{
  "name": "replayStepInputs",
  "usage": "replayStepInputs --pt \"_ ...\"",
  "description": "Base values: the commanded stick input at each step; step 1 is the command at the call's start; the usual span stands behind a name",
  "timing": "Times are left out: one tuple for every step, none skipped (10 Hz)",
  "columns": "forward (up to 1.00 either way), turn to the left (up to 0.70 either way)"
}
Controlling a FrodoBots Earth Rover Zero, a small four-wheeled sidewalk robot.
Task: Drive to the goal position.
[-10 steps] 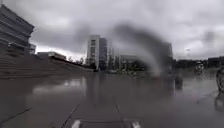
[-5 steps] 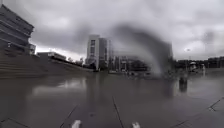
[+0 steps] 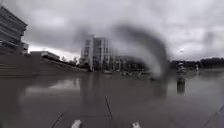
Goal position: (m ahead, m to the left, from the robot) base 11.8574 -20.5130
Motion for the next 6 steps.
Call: replayStepInputs --pt "0.70 0.00" --pt "0.70 -0.06" --pt "0.70 -0.23" --pt "0.70 -0.33" --pt "0.70 -0.33" --pt "0.70 -0.33"
